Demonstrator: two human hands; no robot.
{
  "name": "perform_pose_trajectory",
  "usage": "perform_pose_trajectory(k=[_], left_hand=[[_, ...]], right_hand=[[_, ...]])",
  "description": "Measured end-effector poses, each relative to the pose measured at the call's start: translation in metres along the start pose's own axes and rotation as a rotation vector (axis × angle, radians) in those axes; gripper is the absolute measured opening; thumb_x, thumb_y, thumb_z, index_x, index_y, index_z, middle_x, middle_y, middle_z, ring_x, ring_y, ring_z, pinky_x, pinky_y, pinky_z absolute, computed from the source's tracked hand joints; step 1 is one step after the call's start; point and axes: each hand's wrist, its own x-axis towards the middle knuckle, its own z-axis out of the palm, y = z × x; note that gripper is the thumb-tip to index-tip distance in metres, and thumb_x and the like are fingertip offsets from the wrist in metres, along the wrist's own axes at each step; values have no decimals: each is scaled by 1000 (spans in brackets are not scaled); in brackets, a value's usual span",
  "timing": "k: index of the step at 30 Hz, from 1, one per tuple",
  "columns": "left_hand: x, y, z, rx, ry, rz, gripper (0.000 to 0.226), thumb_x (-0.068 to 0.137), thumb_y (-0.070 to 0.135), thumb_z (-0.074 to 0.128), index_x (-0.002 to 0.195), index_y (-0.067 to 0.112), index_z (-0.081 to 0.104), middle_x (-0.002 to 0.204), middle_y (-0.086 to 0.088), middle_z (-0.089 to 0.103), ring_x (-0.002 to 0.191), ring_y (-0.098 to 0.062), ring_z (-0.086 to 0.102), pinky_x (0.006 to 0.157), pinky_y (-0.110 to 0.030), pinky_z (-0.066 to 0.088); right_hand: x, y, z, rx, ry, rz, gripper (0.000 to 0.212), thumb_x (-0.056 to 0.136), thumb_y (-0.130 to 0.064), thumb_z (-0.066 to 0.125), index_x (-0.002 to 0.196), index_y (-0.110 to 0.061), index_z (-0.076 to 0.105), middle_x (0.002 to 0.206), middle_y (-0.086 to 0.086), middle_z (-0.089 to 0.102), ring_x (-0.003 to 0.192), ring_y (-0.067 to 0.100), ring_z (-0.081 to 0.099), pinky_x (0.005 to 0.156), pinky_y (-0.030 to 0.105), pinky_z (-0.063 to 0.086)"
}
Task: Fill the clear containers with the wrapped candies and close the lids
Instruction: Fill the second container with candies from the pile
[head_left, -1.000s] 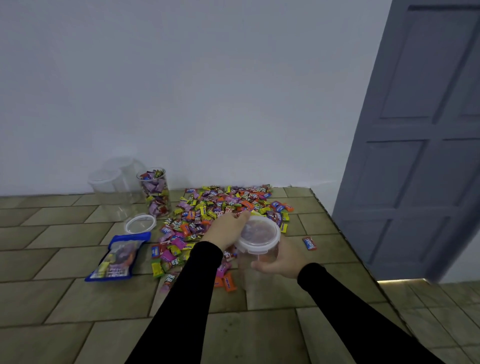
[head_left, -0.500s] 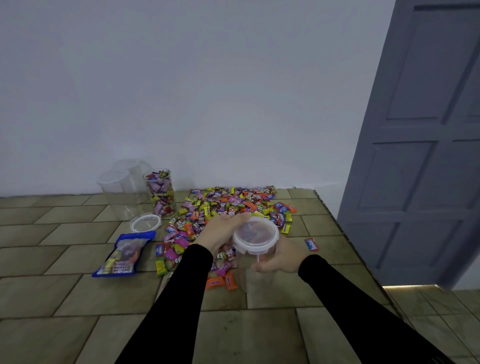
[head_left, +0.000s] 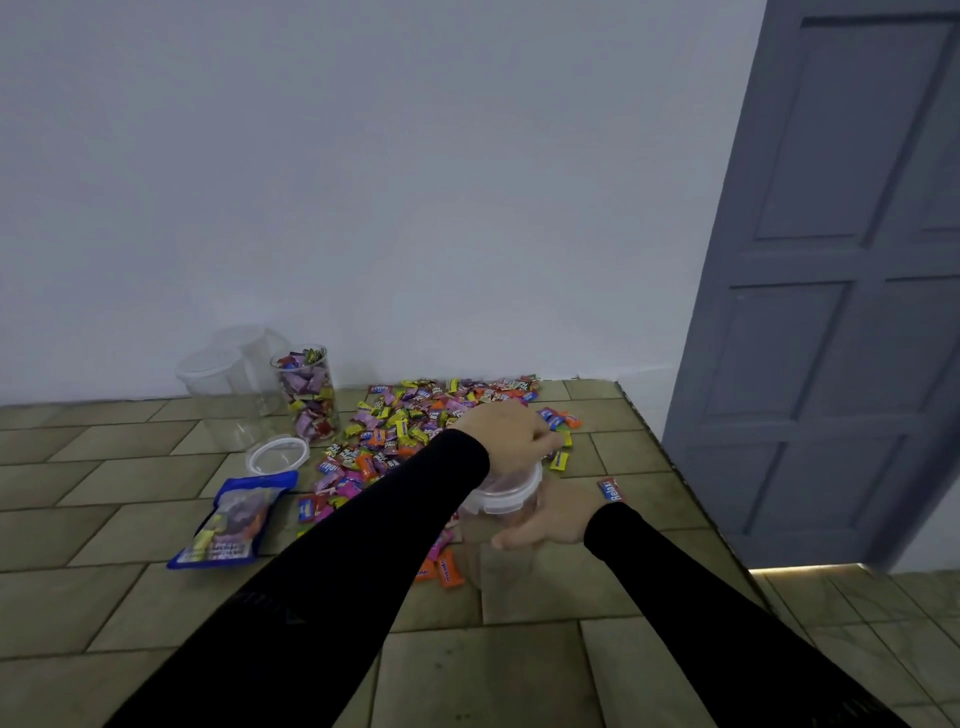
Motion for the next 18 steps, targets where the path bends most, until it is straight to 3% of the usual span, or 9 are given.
perform_pose_trajectory(k=[5,9,10,12,14,16,18], left_hand=[[6,0,0,8,-127,-49,37,100,26,32,71,6,44,65,-6,41,59,-20,35,65,-35,36],[7,0,1,29,-137,-18,34,102,25,31,79,6,48,76,-8,48,68,-21,41,72,-37,39],[6,0,1,31,-119,3,35,103,28,29,82,8,48,78,-7,50,70,-21,42,73,-38,39],[2,-1,3,13,-30,43,39,104,38,27,85,12,49,80,-4,52,73,-20,46,74,-39,40],[-7,-3,2,-65,145,68,41,103,44,30,89,14,54,85,-1,53,80,-18,48,77,-36,41],[-21,-3,-5,-180,296,62,34,101,43,38,98,17,59,94,2,56,89,-14,50,84,-33,40],[-39,-6,-16,-221,290,24,33,92,49,45,105,23,62,103,7,57,97,-11,50,91,-33,40]], right_hand=[[-1,-1,2,-21,18,24,72,73,-22,83,136,-18,46,115,-12,58,107,7,55,85,12,41],[-5,-3,5,23,38,27,69,73,-19,83,133,-19,48,108,-19,60,94,-9,56,81,4,44],[-5,-1,5,38,42,20,70,73,-19,83,133,-18,48,109,-18,60,93,-12,56,83,4,45],[-8,-3,5,55,41,0,63,75,-13,80,130,-15,49,103,-21,58,83,-23,54,72,-3,40],[-10,-6,5,62,38,-26,53,78,-4,77,122,-17,52,97,-24,55,75,-30,51,67,-5,36],[-11,-6,6,76,63,-40,47,77,-2,76,113,-21,52,90,-28,58,73,-29,51,67,-5,36],[-12,-6,6,82,82,-44,41,77,-3,77,102,-24,53,71,-31,61,67,-27,51,63,-3,36]])
